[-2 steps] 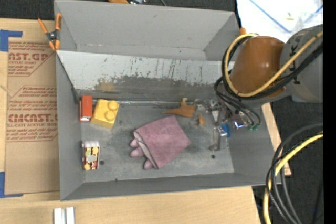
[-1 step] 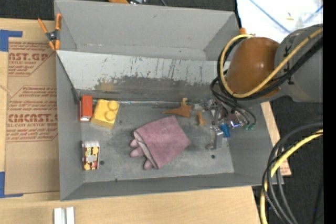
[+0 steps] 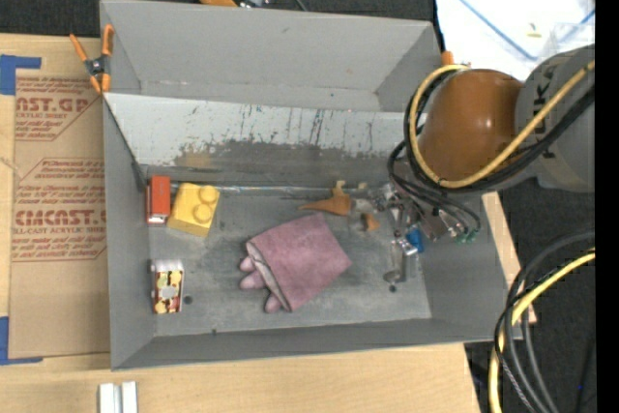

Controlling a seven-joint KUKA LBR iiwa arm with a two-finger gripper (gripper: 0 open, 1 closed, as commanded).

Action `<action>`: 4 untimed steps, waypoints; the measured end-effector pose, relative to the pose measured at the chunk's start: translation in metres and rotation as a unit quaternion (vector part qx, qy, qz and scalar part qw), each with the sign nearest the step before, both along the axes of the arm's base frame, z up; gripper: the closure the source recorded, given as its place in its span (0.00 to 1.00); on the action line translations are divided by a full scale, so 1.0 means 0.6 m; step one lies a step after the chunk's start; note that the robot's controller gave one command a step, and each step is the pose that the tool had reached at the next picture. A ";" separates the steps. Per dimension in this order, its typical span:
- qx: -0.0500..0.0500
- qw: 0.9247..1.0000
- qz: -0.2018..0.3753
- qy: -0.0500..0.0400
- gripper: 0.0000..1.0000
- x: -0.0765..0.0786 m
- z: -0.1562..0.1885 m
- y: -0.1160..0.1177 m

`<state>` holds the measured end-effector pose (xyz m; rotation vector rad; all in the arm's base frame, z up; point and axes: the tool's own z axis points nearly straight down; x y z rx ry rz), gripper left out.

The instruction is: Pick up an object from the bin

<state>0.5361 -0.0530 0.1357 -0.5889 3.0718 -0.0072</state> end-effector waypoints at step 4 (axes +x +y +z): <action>-0.005 0.958 0.285 -0.008 1.00 -0.029 -0.109 0.014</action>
Offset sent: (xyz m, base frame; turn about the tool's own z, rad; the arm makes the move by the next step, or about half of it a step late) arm -0.0122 0.0102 -0.0656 -0.5872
